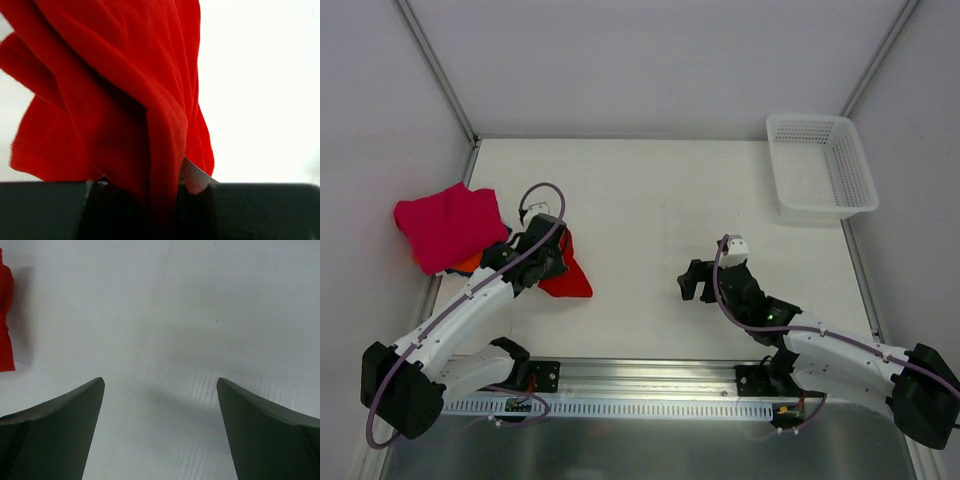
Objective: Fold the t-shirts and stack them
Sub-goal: Neatly place the folded tshirt to the corner
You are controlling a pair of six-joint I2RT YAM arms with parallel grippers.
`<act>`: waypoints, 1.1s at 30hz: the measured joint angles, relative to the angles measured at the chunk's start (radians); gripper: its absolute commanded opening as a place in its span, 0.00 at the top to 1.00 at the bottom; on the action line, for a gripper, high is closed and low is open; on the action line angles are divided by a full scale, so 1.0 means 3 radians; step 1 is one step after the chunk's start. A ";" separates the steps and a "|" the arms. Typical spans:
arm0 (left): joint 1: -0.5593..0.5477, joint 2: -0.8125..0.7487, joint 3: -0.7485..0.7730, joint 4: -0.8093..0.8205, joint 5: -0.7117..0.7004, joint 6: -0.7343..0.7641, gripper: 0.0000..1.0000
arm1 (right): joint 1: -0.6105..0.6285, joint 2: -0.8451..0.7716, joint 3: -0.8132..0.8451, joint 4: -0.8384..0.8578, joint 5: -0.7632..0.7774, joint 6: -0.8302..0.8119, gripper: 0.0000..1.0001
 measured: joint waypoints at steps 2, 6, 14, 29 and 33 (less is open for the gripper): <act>0.0164 0.0053 0.0179 -0.0114 0.0037 0.0107 1.00 | 0.0001 0.0014 -0.0008 -0.0006 -0.0009 -0.0004 0.00; 0.0533 0.0310 0.0746 -0.0187 0.0188 0.0389 1.00 | 0.0011 0.0017 -0.0011 -0.0004 -0.0020 -0.0005 0.01; 0.1445 0.0945 0.1957 -0.0369 0.0572 0.0980 1.00 | 0.0024 -0.0078 -0.0098 -0.0017 -0.0022 -0.0005 0.01; 0.2597 0.1495 0.2312 -0.0692 0.0732 0.1298 1.00 | 0.0051 -0.0500 -0.0150 -0.0203 -0.0028 -0.0020 0.01; 0.2857 0.1612 0.2454 -0.0735 0.0877 0.1297 1.00 | 0.0051 -0.0797 -0.0215 -0.0351 -0.0010 -0.0043 0.01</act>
